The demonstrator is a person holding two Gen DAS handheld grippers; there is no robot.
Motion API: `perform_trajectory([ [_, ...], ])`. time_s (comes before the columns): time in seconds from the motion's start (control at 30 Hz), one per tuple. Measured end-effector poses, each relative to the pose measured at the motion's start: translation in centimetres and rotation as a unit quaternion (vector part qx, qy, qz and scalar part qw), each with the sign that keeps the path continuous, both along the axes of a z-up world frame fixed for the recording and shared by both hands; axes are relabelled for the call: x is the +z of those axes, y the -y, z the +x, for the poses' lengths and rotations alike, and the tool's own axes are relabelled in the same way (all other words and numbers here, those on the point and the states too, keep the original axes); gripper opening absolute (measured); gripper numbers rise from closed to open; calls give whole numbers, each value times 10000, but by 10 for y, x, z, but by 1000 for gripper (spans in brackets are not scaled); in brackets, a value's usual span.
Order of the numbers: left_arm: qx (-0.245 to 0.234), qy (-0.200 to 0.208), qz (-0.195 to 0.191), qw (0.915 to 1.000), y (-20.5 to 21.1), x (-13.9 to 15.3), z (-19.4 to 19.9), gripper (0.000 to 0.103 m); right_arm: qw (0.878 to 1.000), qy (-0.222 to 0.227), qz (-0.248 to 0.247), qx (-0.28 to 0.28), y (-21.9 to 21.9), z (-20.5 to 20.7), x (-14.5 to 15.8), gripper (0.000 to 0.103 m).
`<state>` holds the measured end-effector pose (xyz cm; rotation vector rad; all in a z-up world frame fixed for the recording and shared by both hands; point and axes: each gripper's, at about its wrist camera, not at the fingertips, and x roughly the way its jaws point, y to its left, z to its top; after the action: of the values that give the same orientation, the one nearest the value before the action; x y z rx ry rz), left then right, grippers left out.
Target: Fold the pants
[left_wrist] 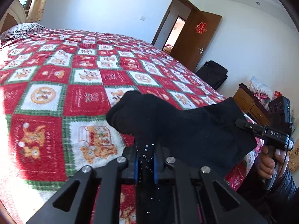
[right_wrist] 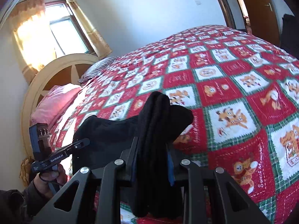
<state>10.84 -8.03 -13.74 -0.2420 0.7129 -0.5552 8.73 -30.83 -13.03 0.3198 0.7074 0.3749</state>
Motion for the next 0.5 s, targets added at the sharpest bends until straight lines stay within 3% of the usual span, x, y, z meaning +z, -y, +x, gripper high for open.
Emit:
perform_trajectory([
  [0.27,521,308,13,9982,-56,27,-8,12,9987,22,179,483,-45,31,12,26],
  [0.5,1338,358,370,9897,-136,34,-19,12,9920,9,364,1205,-142,81,14,26],
])
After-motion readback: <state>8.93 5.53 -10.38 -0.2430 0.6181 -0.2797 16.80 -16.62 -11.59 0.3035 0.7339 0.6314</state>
